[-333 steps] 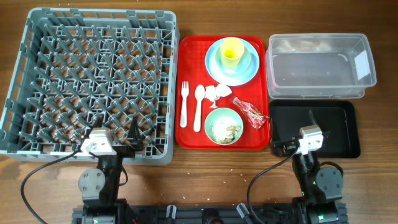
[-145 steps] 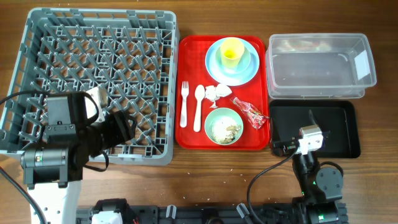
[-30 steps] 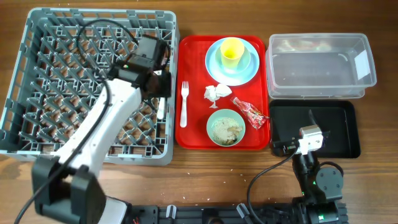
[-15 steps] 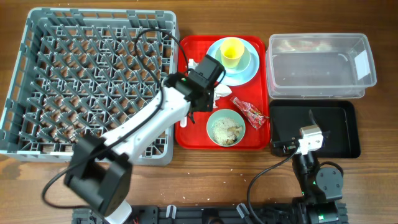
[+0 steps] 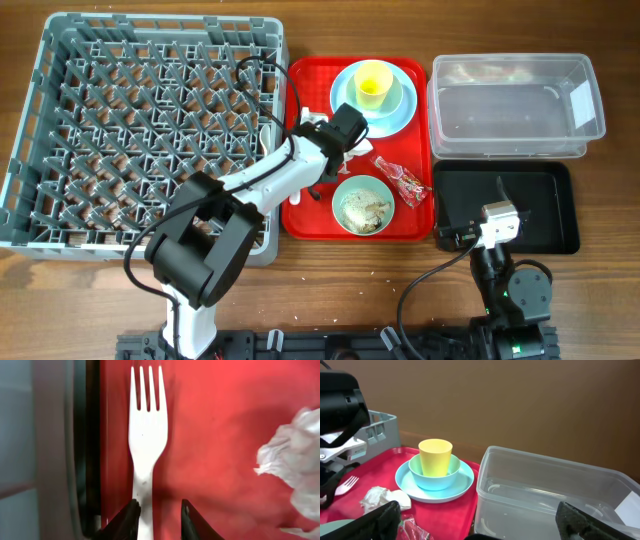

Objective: Sort waste into correct bins and load items into the dishwasher rack
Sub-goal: 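Reach the left gripper to the white fork and grasp it, then lift the fork and place it upright in the dish rack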

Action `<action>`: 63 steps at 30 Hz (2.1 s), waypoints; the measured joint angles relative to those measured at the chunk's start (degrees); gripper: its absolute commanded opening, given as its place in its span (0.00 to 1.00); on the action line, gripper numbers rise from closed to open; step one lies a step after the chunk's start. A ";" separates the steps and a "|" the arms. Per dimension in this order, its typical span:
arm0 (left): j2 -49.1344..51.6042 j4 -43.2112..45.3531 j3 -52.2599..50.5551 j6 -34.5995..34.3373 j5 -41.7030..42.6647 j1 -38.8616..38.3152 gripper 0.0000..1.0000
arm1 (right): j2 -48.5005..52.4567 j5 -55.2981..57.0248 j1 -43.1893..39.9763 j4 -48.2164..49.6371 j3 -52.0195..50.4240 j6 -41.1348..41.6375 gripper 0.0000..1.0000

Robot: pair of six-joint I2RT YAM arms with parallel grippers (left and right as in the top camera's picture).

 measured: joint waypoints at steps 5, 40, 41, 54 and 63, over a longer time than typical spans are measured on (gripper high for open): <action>-0.57 10.38 -5.64 -0.59 -2.56 0.00 0.15 | -0.02 0.00 0.00 0.00 0.00 0.02 1.00; -22.71 3.82 -8.09 14.88 6.16 17.16 0.40 | 0.00 -0.02 0.00 0.00 0.00 0.00 1.00; -22.73 3.96 -8.09 15.76 6.19 17.16 0.43 | 0.00 -0.02 0.00 0.00 0.00 0.02 1.00; -31.80 7.41 -6.38 15.02 24.28 12.41 0.16 | 0.00 0.00 0.00 0.00 0.00 0.02 1.00; -18.62 9.07 -2.45 12.37 29.99 1.14 0.46 | -0.02 -0.02 0.02 0.00 0.00 0.00 1.00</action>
